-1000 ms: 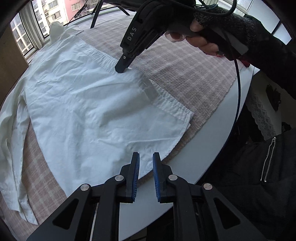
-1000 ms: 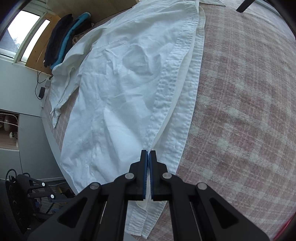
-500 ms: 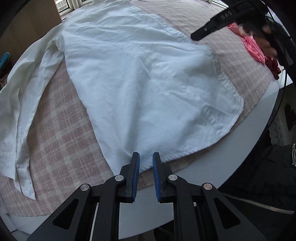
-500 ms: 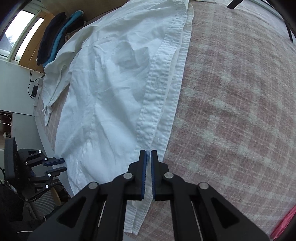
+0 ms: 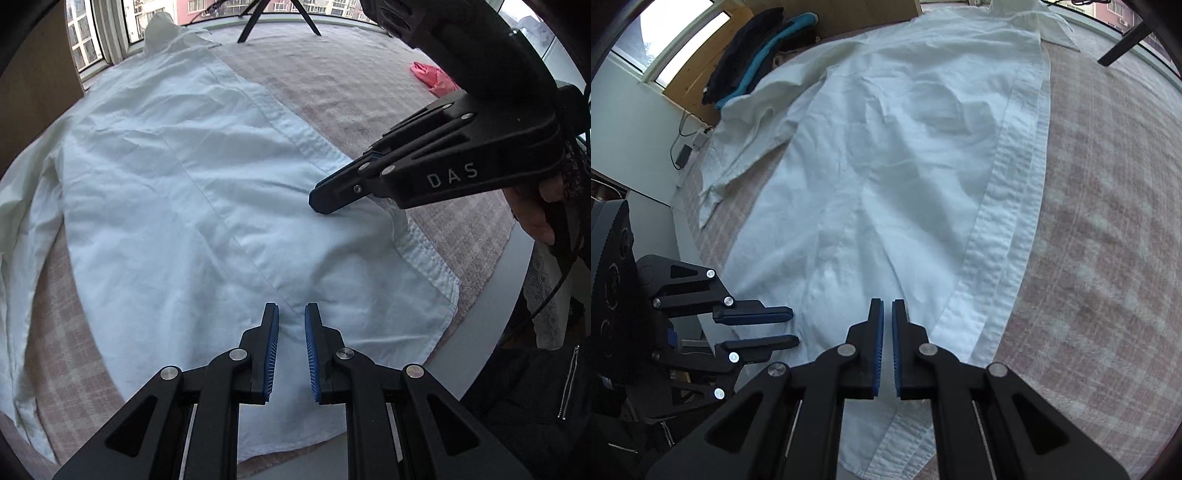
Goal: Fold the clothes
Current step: 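Lift the white shirt hem with the left gripper and pull it up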
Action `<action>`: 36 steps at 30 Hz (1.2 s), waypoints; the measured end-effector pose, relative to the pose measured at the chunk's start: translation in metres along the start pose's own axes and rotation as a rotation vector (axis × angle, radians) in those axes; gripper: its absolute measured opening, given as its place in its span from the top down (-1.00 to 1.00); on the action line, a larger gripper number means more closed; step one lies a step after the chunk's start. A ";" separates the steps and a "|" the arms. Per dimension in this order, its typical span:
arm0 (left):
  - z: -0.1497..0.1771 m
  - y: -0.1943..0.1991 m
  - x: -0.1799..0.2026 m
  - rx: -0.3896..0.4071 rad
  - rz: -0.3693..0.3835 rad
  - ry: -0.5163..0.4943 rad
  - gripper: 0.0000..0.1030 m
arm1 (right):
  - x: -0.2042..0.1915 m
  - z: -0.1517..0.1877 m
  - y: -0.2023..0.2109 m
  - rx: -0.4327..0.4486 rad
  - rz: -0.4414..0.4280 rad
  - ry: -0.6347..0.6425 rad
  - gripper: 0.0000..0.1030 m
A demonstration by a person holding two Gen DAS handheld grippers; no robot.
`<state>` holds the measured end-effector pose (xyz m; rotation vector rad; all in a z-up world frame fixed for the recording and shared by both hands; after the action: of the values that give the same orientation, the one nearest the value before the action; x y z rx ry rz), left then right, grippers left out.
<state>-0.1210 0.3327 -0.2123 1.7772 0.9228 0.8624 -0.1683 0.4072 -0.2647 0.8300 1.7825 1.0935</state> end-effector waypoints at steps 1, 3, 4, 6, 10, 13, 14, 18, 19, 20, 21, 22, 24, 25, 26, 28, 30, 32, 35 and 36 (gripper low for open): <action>0.004 -0.002 0.002 -0.005 0.001 -0.009 0.73 | 0.002 0.005 -0.004 -0.012 0.020 0.006 0.90; 0.009 0.003 0.001 -0.019 0.006 -0.008 0.71 | 0.005 0.012 -0.001 -0.022 0.023 0.004 0.92; 0.010 0.010 -0.003 -0.019 0.006 0.001 0.68 | 0.007 0.010 0.004 -0.018 0.018 -0.006 0.92; 0.008 0.032 -0.020 0.016 -0.004 0.037 0.68 | 0.008 0.000 0.018 0.012 0.008 -0.015 0.92; 0.004 0.086 -0.084 0.078 -0.077 0.119 0.68 | 0.004 -0.040 0.051 0.102 -0.033 -0.022 0.92; 0.006 0.130 -0.148 0.114 -0.174 0.159 0.68 | -0.003 -0.077 0.071 0.149 -0.049 -0.014 0.92; 0.009 0.143 -0.170 0.119 -0.222 0.157 0.68 | -0.006 -0.090 0.078 0.166 -0.047 -0.005 0.91; 0.033 0.168 -0.257 0.102 -0.353 0.194 0.54 | -0.015 -0.144 0.085 0.205 -0.021 0.025 0.91; 0.042 0.170 -0.277 0.091 -0.379 0.206 0.54 | -0.015 -0.159 0.079 0.205 -0.011 0.026 0.91; 0.051 0.170 -0.296 0.080 -0.388 0.227 0.54 | -0.014 -0.173 0.072 0.205 0.001 0.026 0.91; 0.061 0.168 -0.313 0.067 -0.377 0.250 0.53 | -0.008 -0.188 0.059 0.204 0.021 0.012 0.91; 0.071 0.164 -0.327 0.053 -0.368 0.269 0.53 | -0.001 -0.199 0.044 0.193 0.037 -0.009 0.91; 0.092 0.154 -0.349 0.021 -0.362 0.287 0.53 | 0.010 -0.212 0.011 0.150 0.040 -0.050 0.91; 0.101 0.148 -0.357 0.003 -0.350 0.287 0.52 | 0.014 -0.215 -0.005 0.127 0.061 -0.060 0.91; 0.109 0.141 -0.365 -0.015 -0.340 0.286 0.51 | 0.017 -0.215 -0.019 0.104 0.081 -0.067 0.91; 0.124 0.127 -0.380 -0.050 -0.319 0.286 0.50 | 0.013 -0.212 -0.032 0.081 0.091 -0.079 0.91; 0.132 0.114 -0.391 -0.068 -0.287 0.289 0.48 | -0.005 -0.210 -0.028 0.090 0.064 -0.070 0.90; 0.135 0.101 -0.395 -0.073 -0.237 0.276 0.46 | -0.027 -0.210 -0.019 0.110 0.053 -0.044 0.89; 0.136 0.084 -0.394 -0.084 -0.182 0.252 0.47 | -0.064 -0.214 -0.012 0.120 0.016 -0.009 0.33; 0.136 0.081 -0.394 -0.088 -0.173 0.247 0.64 | -0.075 -0.216 -0.011 0.121 0.000 -0.004 0.08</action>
<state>-0.1729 -0.0875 -0.2441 1.5130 1.1616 1.0084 -0.3352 0.2653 -0.1980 0.9032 1.8595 0.9910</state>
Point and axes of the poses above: each gripper's, at about its wrist camera, not at the fingertips, and y roughly against the way its jaws point, x to its right, z to its underside, the point moved 5 cm from there along -y, roughly the way its jaws point, and after that the axes turned 1 degree about z, right-handed, at the moved point
